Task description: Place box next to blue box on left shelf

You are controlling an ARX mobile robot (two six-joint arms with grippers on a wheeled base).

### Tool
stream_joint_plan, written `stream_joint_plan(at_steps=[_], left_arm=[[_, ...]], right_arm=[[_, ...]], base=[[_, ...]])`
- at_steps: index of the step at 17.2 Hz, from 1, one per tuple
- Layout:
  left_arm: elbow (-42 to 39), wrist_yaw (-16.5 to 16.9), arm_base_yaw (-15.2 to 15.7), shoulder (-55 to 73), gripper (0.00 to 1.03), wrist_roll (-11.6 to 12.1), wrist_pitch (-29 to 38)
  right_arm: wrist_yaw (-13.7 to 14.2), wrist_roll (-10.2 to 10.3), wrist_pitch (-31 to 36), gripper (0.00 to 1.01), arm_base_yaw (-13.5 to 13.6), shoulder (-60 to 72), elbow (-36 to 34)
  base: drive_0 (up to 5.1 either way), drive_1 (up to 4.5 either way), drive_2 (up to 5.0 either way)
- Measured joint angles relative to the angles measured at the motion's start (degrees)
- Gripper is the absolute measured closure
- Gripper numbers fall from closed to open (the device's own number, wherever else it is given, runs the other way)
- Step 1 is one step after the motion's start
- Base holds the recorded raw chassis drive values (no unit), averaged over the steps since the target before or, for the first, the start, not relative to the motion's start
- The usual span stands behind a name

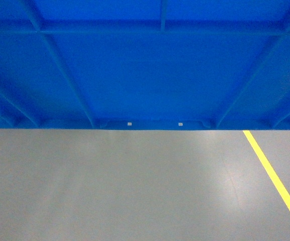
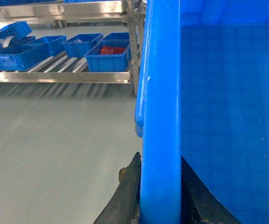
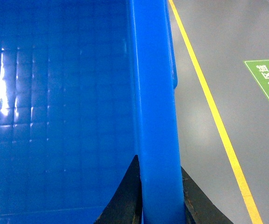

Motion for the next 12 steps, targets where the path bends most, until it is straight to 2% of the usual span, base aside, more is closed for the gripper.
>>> stream_joint_plan(at_steps=[12], left_arm=[[0.0,0.0,0.0,0.0,0.91,0.0,0.1]], right_arm=[[0.0,0.1,0.0,0.91,0.0,0.0,0.0]], base=[[0.0,4.2,-4.2]])
